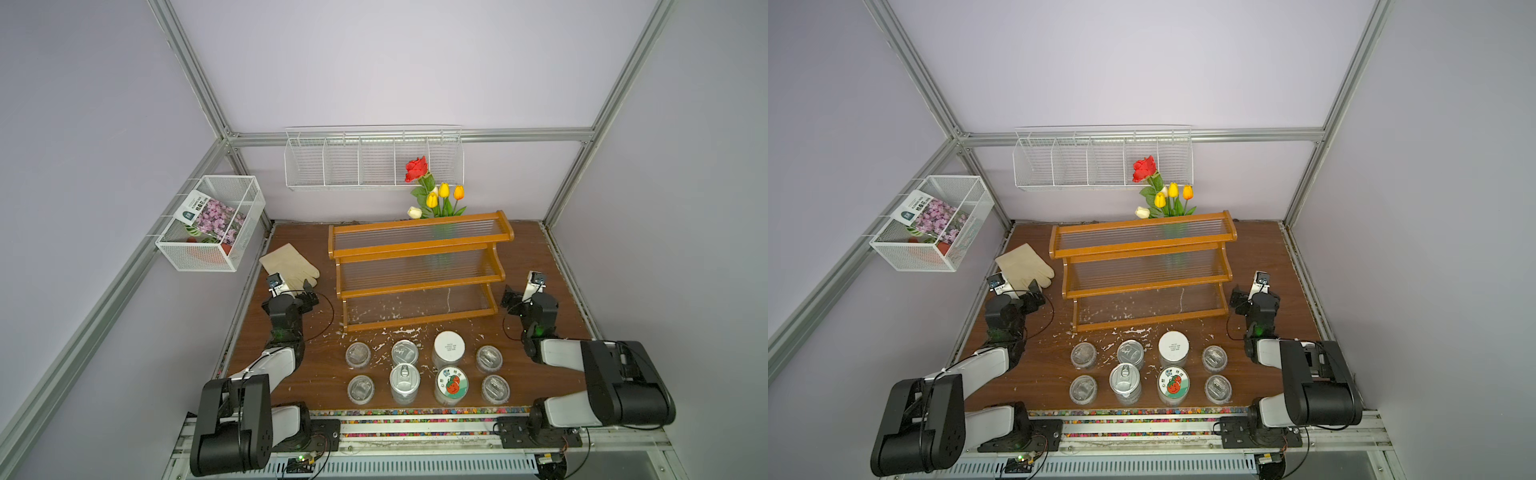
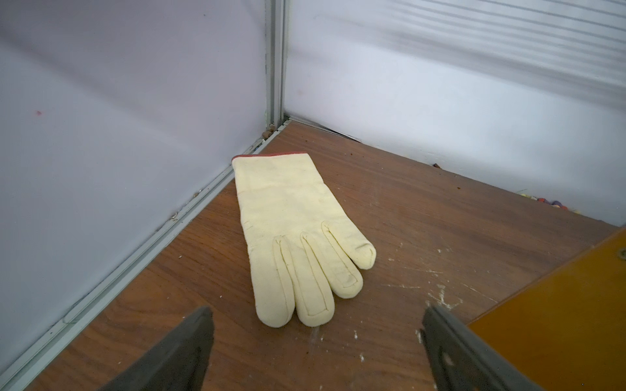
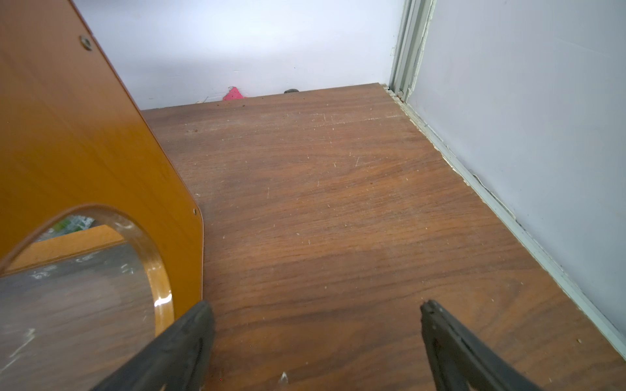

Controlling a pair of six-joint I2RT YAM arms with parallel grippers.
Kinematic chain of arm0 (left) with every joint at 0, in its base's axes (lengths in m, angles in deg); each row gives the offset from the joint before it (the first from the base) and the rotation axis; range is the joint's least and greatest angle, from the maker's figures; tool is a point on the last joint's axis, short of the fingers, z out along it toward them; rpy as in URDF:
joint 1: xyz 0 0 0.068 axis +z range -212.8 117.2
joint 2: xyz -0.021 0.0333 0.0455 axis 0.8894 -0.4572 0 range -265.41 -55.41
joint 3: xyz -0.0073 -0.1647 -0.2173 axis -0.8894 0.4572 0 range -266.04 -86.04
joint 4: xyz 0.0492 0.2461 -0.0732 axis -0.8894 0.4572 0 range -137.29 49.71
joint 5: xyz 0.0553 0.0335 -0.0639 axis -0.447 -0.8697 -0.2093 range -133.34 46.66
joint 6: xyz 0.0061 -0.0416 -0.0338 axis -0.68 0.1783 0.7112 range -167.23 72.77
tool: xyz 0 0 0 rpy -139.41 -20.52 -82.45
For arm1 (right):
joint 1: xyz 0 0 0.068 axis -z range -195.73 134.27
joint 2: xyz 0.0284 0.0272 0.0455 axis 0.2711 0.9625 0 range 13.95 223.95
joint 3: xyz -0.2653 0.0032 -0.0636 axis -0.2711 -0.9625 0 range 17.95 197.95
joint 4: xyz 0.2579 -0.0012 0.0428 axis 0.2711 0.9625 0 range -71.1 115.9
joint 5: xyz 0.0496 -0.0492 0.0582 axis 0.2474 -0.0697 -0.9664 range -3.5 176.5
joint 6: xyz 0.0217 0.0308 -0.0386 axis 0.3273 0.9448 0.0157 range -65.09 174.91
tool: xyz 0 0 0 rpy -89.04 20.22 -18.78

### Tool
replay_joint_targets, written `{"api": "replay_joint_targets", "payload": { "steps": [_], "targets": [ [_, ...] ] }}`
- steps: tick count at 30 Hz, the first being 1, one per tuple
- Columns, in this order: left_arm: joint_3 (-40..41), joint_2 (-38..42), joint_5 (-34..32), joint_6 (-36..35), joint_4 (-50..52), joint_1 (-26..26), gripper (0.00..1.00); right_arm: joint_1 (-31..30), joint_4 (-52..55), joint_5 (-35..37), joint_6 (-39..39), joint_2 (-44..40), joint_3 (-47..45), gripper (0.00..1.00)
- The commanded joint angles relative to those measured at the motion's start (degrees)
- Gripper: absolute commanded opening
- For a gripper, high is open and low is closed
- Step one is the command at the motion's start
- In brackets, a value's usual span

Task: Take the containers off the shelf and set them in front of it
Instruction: Reset both arms

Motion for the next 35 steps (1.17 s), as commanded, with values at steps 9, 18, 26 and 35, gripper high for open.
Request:
{"api": "replay_joint_targets", "payload": {
  "steps": [9, 18, 26, 35],
  "targets": [
    [-0.4, -2.13, 6.02, -3.61, -6.3, 0.33, 1.0, 0.17, -0.61, -2.22, -1.31, 0.85, 2.27, 0.98],
    [0.18, -7.3, 8.97, -6.13, -12.49, 0.36, 0.99, 0.17, -4.29, -5.53, -3.5, 5.0, 1.86, 0.98],
    [0.51, -10.97, 9.54, -6.86, -16.92, 0.41, 0.99, 0.16, -8.26, -6.0, -3.7, 6.68, 1.09, 0.98],
    [0.47, -13.44, 9.99, -7.15, -19.42, 0.41, 0.99, -0.17, -4.87, -10.17, -5.69, 6.77, 3.08, 0.98]
  ]
}}
